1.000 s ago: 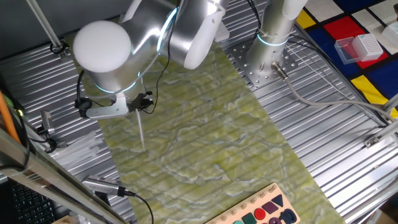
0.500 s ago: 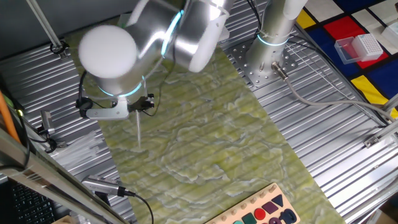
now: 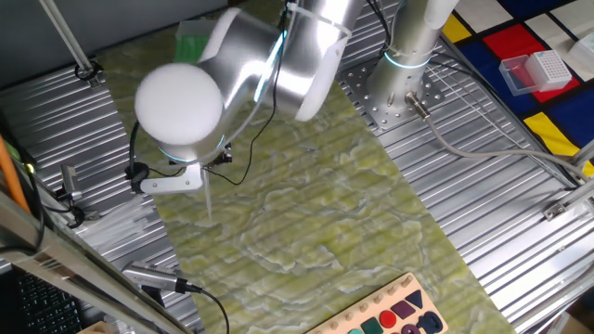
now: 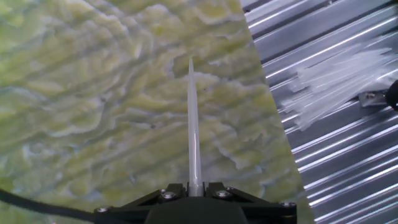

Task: Insert a large pipette tip into the holder for large pipette tips

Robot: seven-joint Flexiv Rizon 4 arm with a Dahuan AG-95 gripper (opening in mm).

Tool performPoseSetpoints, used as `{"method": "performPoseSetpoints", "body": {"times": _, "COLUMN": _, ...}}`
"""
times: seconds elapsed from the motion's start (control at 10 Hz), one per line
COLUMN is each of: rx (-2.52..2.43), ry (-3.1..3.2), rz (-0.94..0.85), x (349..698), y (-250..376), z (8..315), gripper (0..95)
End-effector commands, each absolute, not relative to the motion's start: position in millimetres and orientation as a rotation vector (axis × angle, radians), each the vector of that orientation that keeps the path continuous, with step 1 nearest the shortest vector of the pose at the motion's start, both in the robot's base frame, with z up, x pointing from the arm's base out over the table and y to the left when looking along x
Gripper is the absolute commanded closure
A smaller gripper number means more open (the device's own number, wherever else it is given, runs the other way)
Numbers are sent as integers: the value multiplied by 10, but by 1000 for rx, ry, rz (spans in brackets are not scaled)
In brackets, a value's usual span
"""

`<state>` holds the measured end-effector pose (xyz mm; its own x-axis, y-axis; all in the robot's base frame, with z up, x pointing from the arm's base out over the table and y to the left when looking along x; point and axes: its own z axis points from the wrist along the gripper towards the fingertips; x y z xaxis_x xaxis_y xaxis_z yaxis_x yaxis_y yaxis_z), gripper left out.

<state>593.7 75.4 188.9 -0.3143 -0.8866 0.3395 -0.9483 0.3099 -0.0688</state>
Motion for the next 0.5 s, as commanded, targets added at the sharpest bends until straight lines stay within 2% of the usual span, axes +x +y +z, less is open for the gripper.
{"method": "performPoseSetpoints", "body": {"times": 0.1, "rx": 1733, "ry": -2238, "rz": 345, "x": 5831, "y": 218, "z": 2020, "gripper": 950}}
{"method": "performPoseSetpoints", "body": {"times": 0.5, "rx": 1785, "ry": -2111, "rz": 359, "x": 5511, "y": -690, "z": 2266, "gripper": 950}}
